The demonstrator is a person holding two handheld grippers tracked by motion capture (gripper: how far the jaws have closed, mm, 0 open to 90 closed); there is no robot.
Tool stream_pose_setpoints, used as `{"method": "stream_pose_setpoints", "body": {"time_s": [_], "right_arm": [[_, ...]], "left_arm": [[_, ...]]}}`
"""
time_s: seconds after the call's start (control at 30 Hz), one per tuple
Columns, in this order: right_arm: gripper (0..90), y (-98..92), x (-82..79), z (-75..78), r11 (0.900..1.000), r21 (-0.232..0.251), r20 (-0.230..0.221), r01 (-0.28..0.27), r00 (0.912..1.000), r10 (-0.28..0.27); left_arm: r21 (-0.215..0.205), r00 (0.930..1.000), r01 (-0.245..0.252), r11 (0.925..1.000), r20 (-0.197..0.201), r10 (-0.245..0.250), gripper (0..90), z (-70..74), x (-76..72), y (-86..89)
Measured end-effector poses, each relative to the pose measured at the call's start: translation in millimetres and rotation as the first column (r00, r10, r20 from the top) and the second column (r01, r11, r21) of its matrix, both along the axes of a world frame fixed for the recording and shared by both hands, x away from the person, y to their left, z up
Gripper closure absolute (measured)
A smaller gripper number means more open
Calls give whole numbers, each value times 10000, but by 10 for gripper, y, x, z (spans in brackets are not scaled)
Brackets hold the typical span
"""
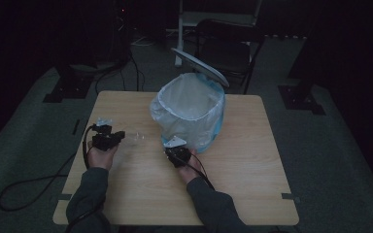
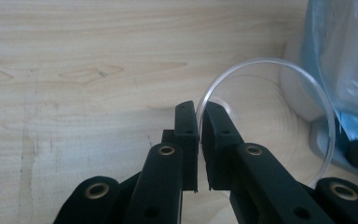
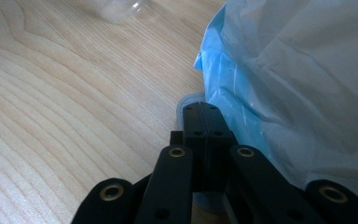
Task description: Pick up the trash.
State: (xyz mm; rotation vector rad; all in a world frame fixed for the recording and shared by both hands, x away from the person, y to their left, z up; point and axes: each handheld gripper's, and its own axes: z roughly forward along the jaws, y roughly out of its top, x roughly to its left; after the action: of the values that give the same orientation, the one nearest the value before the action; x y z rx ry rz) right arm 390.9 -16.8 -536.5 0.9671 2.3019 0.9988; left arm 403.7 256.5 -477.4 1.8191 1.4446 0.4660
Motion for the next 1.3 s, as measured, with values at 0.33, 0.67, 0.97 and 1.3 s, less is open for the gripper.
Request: {"method": "stream_pose_setpoints", "body": {"time_s": [0.33, 0.67, 0.97, 1.3], "right_arm": [[900, 1, -2, 1, 10000, 17, -54, 28, 10000, -28], [900, 3, -4, 1, 10000, -9, -46, 35, 10000, -35], [900, -1, 0, 1, 10000, 22, -59, 11, 10000, -10], [900, 0, -3, 0, 10000, 18, -41, 22, 10000, -22]], "left_arm": [[549, 9967, 803, 9953, 41, -806, 869, -141, -238, -47], [390, 9958, 817, 9959, 373, -832, 873, -211, -363, -25], [125, 9949, 630, 9979, 785, -637, 875, -157, -368, 8], [-139, 9906, 378, 9992, 1319, -356, 875, -109, -408, 29]]}}
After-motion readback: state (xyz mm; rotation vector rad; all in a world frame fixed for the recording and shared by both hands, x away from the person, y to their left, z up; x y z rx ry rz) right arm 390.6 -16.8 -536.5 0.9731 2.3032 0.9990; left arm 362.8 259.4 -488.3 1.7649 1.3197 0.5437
